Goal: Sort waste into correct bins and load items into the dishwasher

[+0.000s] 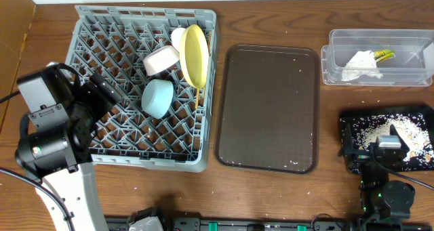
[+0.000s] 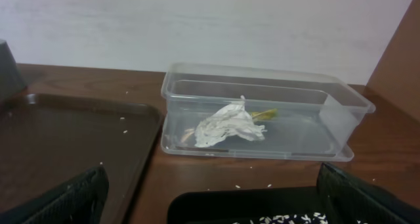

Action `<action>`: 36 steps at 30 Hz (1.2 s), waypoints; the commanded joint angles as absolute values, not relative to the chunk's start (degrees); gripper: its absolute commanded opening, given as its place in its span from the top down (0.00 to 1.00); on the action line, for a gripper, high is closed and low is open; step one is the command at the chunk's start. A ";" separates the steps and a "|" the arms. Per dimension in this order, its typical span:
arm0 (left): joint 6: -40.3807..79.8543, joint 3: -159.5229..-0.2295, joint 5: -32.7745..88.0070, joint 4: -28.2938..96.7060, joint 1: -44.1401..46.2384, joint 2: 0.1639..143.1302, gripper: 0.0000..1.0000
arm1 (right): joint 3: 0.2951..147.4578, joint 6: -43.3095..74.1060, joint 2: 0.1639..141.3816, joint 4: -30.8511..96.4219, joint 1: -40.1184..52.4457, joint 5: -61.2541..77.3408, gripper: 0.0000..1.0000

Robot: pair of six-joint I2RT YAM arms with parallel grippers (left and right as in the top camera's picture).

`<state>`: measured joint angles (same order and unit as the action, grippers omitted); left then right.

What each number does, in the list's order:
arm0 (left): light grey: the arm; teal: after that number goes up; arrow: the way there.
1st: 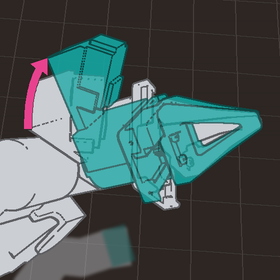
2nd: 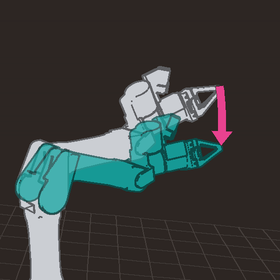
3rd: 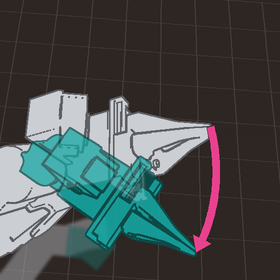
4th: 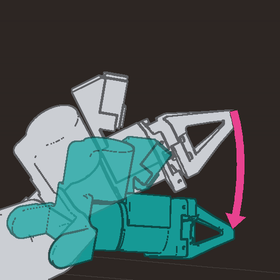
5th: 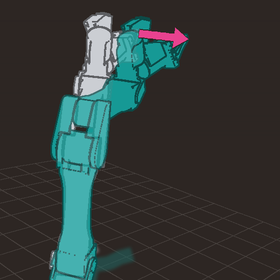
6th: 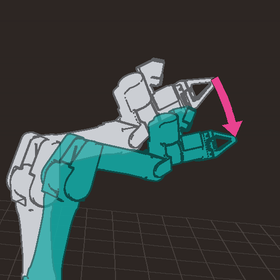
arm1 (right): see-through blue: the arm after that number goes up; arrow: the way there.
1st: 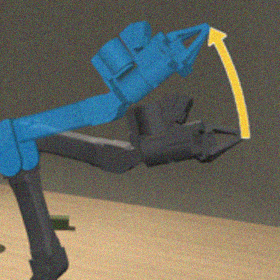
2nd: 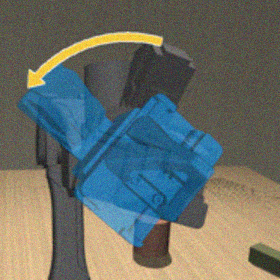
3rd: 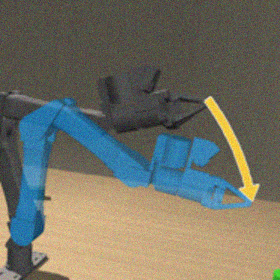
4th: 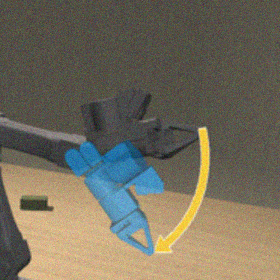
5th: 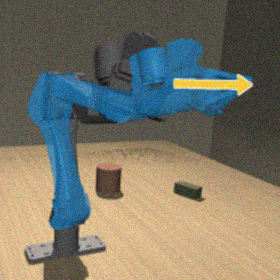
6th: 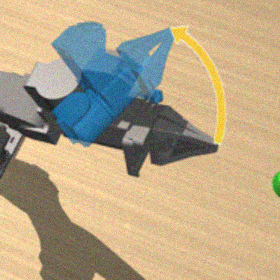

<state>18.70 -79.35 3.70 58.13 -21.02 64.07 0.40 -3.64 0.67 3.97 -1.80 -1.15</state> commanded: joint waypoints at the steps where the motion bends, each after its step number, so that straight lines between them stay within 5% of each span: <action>1: 19.18 -79.64 3.62 58.26 -21.30 64.10 0.05 | 0.32 -5.65 0.32 4.16 -2.83 -1.87 0.01; 36: 19.18 -79.55 2.50 61.87 -21.32 63.11 0.05 | 0.32 -5.63 0.34 4.14 -2.83 -1.89 0.01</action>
<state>18.70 -79.35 3.66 61.04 -21.02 64.07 0.40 -4.89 0.69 3.97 -1.80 -1.15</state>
